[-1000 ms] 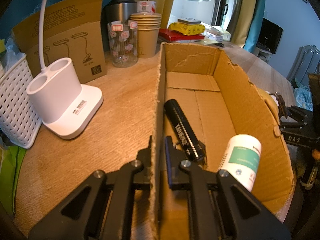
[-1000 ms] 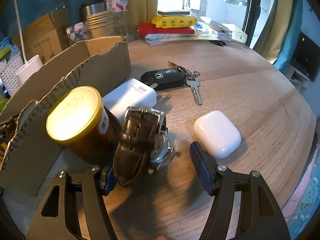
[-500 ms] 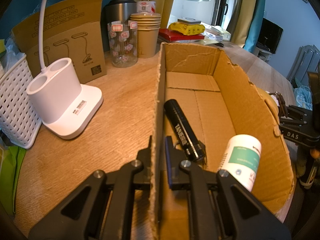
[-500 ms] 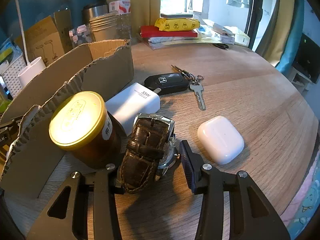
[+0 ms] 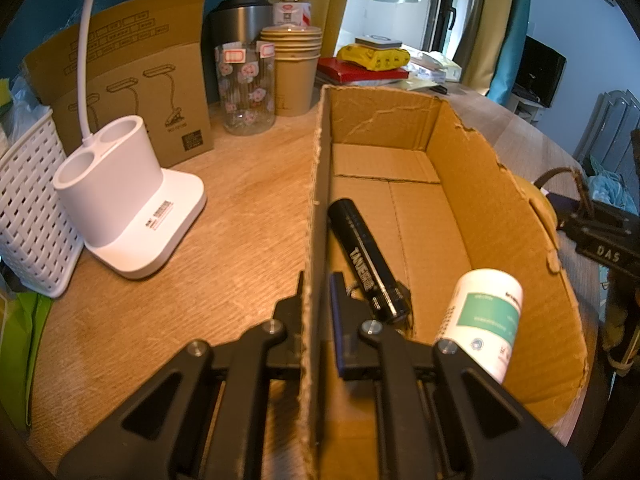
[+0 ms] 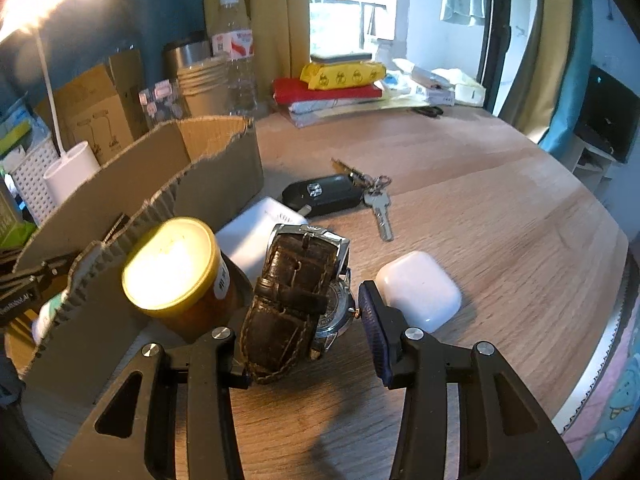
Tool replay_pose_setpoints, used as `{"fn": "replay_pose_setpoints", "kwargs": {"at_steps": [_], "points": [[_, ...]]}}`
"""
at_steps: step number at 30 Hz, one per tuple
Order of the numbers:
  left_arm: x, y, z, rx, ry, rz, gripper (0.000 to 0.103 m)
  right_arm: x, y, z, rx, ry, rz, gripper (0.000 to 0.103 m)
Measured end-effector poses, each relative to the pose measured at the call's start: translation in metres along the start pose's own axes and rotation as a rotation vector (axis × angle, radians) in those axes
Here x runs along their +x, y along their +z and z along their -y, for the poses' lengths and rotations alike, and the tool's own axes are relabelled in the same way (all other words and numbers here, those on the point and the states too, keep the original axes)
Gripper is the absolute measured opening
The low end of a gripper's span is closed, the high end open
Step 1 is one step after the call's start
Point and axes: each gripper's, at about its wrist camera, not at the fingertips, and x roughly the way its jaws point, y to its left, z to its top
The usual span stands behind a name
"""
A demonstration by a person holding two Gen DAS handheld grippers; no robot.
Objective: Organize rigid objects
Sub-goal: 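Lift the watch with the right gripper and carry it over the box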
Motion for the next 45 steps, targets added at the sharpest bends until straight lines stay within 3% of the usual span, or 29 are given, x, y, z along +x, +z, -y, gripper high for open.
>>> {"fn": "replay_pose_setpoints", "kwargs": {"at_steps": [28, 45], "points": [[0.000, 0.000, 0.000, 0.000, 0.001, 0.001, 0.010, -0.049, 0.033, -0.052, -0.101, 0.066, 0.133, 0.046], [0.000, -0.001, 0.000, 0.000, 0.001, 0.001, 0.010, -0.040, 0.039, -0.106, -0.217, 0.137, 0.128, 0.046]]}}
